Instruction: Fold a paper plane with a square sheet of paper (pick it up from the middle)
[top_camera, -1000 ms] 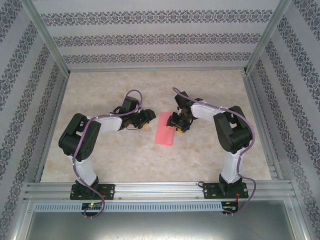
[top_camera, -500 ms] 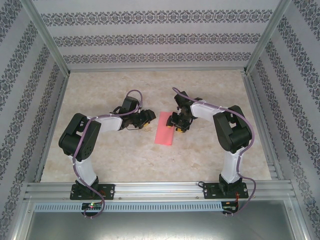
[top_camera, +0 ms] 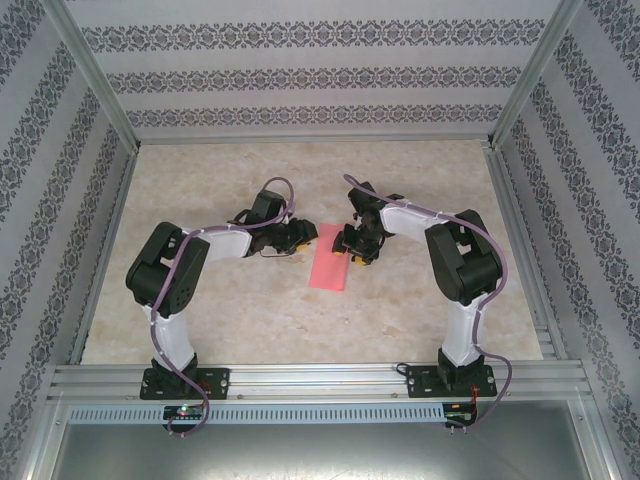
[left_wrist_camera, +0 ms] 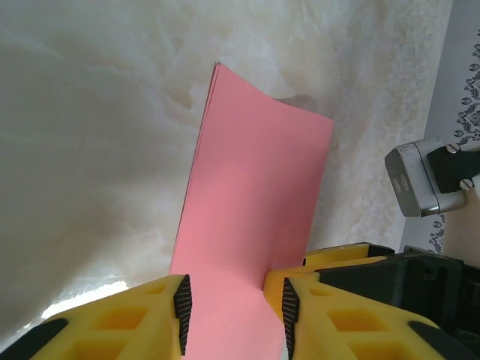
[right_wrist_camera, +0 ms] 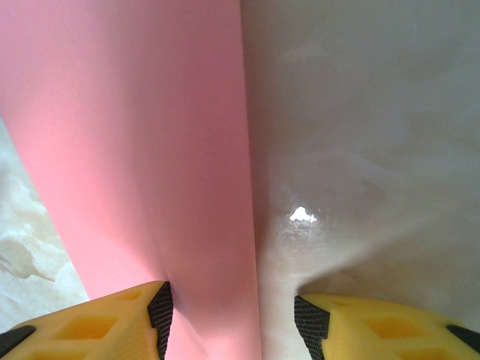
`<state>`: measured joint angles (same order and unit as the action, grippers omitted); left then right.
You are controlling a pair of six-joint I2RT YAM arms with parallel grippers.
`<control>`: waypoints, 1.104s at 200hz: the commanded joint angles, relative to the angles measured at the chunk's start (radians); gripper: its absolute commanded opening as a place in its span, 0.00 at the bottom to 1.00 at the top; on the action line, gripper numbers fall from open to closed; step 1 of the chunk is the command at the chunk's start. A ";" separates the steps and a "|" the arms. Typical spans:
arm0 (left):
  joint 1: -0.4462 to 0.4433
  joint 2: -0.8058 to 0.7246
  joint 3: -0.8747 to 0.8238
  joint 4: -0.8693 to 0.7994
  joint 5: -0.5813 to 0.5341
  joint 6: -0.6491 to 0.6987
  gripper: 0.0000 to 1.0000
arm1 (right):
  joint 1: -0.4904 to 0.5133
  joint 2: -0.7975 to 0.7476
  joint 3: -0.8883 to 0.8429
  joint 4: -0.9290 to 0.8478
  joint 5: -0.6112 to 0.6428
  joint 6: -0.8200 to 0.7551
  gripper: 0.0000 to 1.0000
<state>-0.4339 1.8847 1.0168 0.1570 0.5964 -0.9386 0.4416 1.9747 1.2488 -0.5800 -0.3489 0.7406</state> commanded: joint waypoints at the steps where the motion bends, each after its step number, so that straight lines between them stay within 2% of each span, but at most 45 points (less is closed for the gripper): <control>1: -0.019 0.032 0.034 -0.007 0.037 0.028 0.38 | 0.010 0.181 -0.088 0.004 0.173 -0.028 0.54; 37: -0.040 0.073 0.067 -0.014 0.082 0.036 0.32 | 0.010 0.191 -0.084 0.003 0.172 -0.027 0.54; 90: -0.060 0.129 0.128 -0.062 0.100 0.057 0.12 | 0.010 0.193 -0.091 0.009 0.173 -0.026 0.54; 116: -0.065 0.153 0.145 -0.098 0.095 0.067 0.06 | 0.011 0.196 -0.091 0.011 0.172 -0.025 0.54; 155: -0.066 0.168 0.135 -0.165 0.064 0.087 0.00 | 0.014 0.191 -0.095 0.011 0.171 -0.024 0.54; 198: -0.066 0.202 0.124 -0.309 0.013 0.144 0.00 | 0.015 0.152 -0.087 0.004 0.141 -0.033 0.54; 221: -0.066 0.230 0.127 -0.420 -0.026 0.206 0.00 | 0.003 0.071 -0.083 0.008 0.091 -0.040 0.54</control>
<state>-0.4854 2.0399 1.1606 -0.0143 0.6674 -0.8257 0.4435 1.9678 1.2514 -0.5842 -0.3508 0.7326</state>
